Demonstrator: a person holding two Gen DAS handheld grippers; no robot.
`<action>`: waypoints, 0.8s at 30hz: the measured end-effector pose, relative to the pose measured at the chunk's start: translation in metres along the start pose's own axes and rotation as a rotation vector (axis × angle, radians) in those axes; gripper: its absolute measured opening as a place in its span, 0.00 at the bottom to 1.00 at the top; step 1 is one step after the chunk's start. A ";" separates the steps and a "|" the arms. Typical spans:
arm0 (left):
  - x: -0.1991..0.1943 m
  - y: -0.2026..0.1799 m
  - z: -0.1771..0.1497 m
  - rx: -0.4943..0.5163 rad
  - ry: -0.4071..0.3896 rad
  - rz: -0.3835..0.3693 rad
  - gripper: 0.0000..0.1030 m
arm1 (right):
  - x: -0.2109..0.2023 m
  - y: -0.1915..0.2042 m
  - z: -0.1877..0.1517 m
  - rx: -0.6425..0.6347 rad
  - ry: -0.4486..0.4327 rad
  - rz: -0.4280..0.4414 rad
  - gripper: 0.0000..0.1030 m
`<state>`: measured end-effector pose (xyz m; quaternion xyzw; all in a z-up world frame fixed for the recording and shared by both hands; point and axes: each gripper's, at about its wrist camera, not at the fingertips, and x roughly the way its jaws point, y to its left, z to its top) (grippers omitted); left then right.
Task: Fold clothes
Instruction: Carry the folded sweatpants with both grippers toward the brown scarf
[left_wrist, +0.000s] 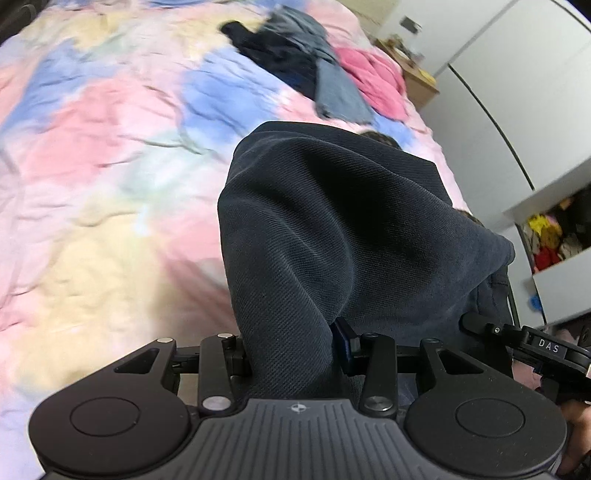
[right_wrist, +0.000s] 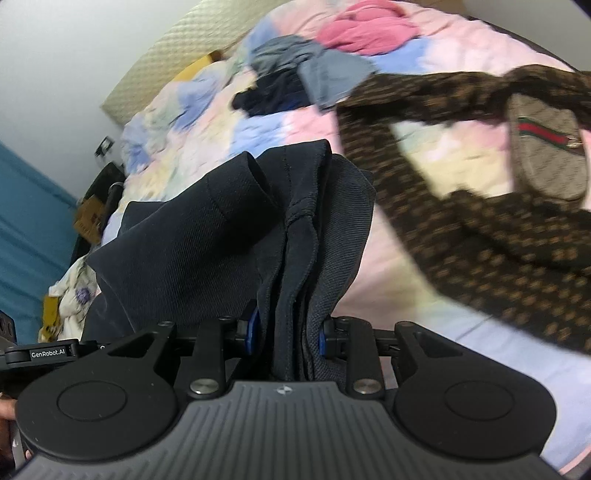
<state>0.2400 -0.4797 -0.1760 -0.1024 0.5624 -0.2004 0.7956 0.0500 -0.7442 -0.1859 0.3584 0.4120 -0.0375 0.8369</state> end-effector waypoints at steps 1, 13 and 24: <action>0.011 -0.013 0.002 0.008 0.010 -0.005 0.41 | -0.003 -0.014 0.006 0.007 -0.003 -0.006 0.29; 0.144 -0.117 0.022 0.131 0.125 -0.056 0.42 | -0.005 -0.156 0.034 0.155 -0.047 -0.059 0.29; 0.249 -0.088 0.025 0.174 0.228 -0.024 0.49 | 0.058 -0.246 0.016 0.318 -0.030 -0.112 0.34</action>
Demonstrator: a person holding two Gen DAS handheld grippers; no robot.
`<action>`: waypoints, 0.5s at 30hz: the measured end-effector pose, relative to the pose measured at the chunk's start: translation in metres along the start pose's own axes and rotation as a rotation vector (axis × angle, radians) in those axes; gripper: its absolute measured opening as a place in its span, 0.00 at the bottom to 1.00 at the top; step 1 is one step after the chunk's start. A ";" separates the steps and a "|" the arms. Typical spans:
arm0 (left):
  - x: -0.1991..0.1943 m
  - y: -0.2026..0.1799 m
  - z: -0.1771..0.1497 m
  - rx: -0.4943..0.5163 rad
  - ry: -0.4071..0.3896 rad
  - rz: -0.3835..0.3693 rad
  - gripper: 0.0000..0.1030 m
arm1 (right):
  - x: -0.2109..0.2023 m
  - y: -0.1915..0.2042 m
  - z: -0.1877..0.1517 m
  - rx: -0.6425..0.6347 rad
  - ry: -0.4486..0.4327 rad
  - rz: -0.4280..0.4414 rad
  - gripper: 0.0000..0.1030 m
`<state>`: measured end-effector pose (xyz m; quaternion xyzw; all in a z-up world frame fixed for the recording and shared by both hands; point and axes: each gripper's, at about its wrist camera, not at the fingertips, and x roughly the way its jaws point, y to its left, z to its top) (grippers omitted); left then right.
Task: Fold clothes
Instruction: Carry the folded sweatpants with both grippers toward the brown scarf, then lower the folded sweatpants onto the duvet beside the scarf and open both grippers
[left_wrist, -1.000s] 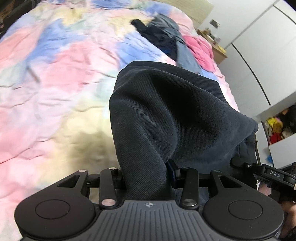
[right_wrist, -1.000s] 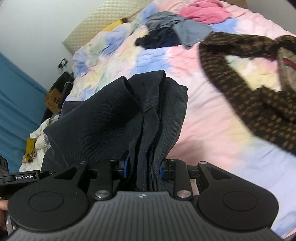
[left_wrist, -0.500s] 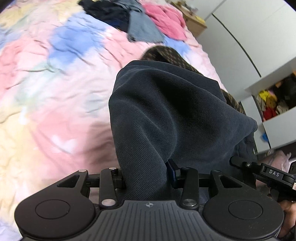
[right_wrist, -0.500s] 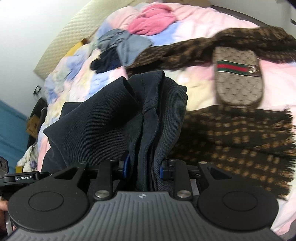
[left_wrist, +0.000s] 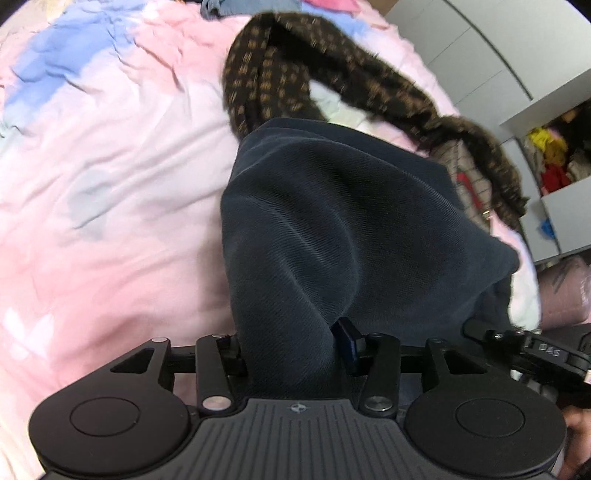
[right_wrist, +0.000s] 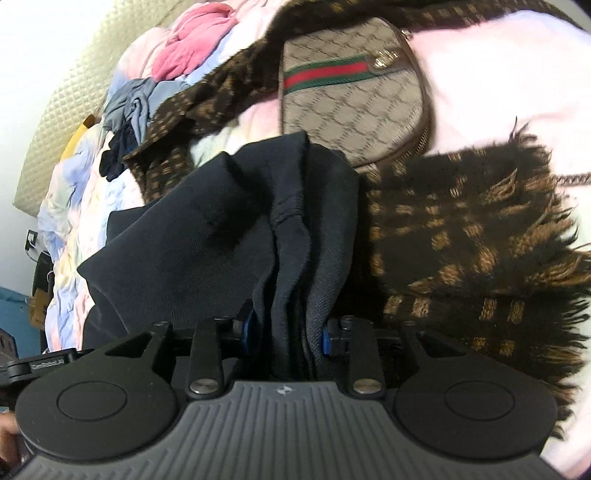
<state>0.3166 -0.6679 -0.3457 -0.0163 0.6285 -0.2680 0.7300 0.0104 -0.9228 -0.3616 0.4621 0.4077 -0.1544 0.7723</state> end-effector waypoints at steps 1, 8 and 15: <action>0.001 0.005 0.000 -0.007 0.008 -0.001 0.51 | 0.004 -0.001 -0.001 -0.010 0.002 -0.002 0.34; 0.017 0.012 -0.004 0.044 0.029 0.020 0.72 | 0.027 -0.016 -0.005 0.015 -0.003 0.012 0.43; -0.008 0.002 -0.010 0.137 0.037 0.098 0.80 | 0.015 -0.004 -0.005 0.049 -0.003 -0.014 0.57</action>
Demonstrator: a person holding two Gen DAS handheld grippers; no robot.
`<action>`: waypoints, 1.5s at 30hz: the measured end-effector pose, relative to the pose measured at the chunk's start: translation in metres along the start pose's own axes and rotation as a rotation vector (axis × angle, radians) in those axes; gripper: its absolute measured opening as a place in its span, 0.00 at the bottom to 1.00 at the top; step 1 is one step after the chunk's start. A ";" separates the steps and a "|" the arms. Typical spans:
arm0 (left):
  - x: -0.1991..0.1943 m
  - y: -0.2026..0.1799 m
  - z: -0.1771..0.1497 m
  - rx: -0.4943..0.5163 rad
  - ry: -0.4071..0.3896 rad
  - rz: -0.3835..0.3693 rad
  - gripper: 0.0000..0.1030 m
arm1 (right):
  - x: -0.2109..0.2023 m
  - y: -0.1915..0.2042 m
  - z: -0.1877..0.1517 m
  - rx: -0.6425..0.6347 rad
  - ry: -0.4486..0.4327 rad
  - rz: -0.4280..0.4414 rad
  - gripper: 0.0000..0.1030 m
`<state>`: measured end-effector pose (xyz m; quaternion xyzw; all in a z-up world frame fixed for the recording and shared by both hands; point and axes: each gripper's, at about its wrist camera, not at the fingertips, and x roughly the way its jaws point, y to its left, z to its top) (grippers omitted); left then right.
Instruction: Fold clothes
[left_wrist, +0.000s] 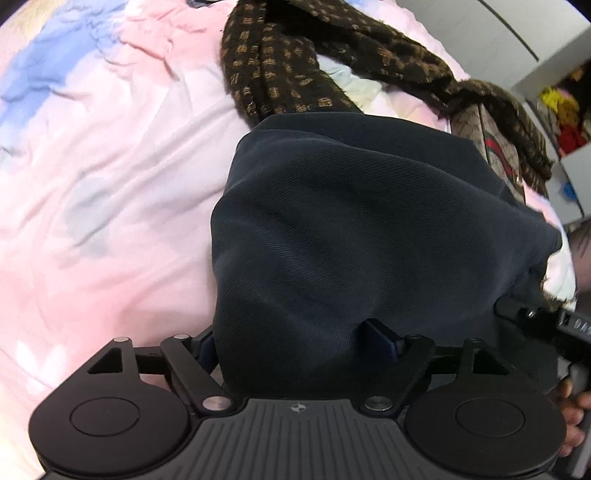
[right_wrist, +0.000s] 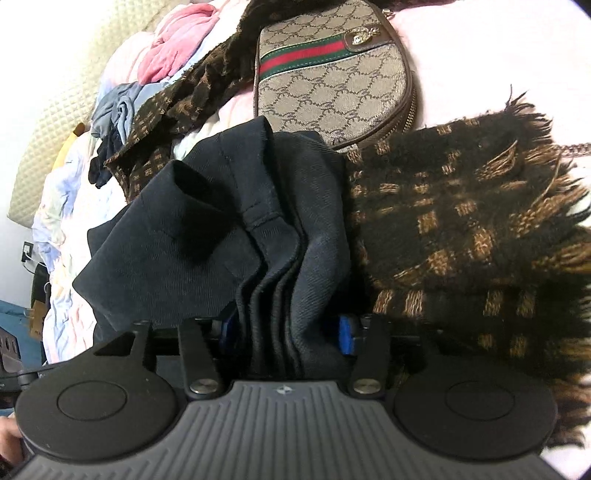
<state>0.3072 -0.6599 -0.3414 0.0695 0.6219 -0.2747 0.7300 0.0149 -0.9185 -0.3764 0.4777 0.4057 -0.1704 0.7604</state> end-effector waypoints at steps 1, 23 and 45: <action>-0.004 -0.001 -0.001 0.008 -0.002 0.016 0.82 | -0.004 0.004 0.000 -0.004 -0.002 -0.013 0.58; -0.245 -0.013 -0.098 0.155 -0.303 0.053 1.00 | -0.176 0.139 -0.082 -0.245 -0.227 -0.061 0.74; -0.375 -0.003 -0.227 0.255 -0.480 0.113 1.00 | -0.272 0.243 -0.231 -0.407 -0.381 -0.206 0.95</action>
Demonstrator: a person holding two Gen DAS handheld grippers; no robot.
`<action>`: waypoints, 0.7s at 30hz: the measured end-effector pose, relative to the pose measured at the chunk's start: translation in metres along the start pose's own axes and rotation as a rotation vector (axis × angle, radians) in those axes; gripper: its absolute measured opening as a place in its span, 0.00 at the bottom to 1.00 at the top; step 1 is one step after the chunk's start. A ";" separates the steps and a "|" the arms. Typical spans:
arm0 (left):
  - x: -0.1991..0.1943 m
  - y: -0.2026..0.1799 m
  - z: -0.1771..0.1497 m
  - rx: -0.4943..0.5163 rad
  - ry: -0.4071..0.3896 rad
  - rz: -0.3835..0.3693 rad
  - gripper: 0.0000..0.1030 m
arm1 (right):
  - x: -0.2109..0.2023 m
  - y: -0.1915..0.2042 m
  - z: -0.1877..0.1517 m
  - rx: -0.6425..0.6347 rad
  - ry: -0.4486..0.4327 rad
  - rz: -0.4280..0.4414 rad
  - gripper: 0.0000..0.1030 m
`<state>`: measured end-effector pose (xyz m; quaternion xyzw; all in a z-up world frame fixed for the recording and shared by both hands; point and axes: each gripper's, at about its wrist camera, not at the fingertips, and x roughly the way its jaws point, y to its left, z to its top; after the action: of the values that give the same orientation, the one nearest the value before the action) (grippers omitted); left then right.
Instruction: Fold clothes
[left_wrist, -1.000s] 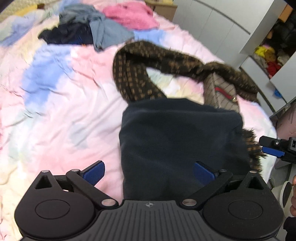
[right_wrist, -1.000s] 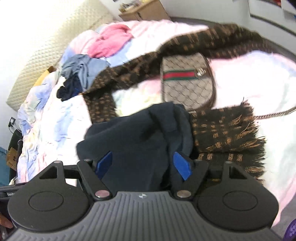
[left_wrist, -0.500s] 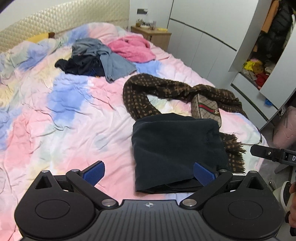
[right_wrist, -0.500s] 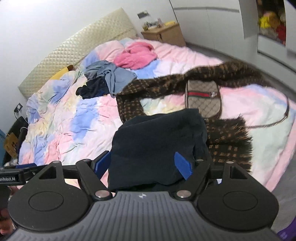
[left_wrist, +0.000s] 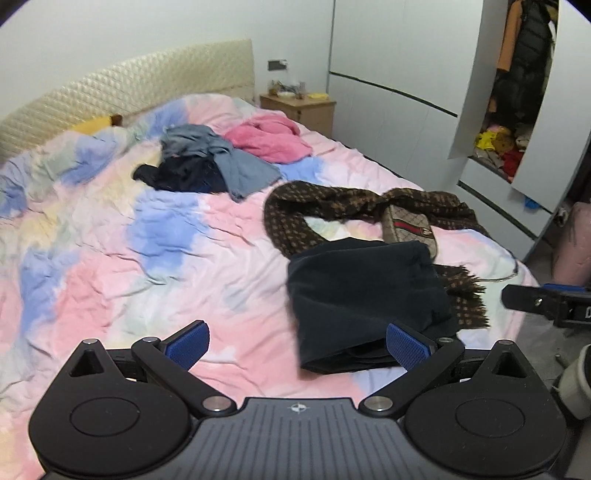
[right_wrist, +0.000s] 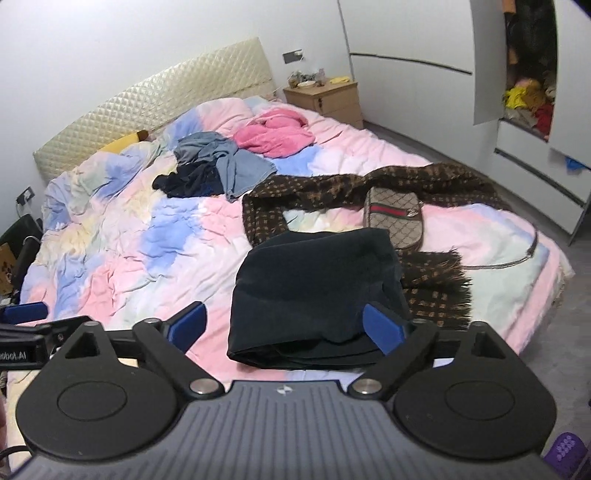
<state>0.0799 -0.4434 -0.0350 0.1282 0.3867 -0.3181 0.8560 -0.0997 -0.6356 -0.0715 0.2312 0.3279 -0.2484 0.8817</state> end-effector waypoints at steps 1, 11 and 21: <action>-0.005 0.001 -0.002 0.002 -0.002 0.005 1.00 | -0.004 0.002 -0.002 0.000 0.000 -0.011 0.96; -0.031 0.024 -0.003 -0.003 -0.002 0.026 1.00 | -0.031 0.020 -0.015 -0.006 0.023 -0.047 1.00; -0.043 0.022 0.001 0.009 0.008 -0.019 1.00 | -0.039 0.030 -0.026 0.043 0.025 -0.078 1.00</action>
<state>0.0731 -0.4077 -0.0028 0.1296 0.3899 -0.3277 0.8508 -0.1197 -0.5863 -0.0542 0.2405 0.3423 -0.2866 0.8619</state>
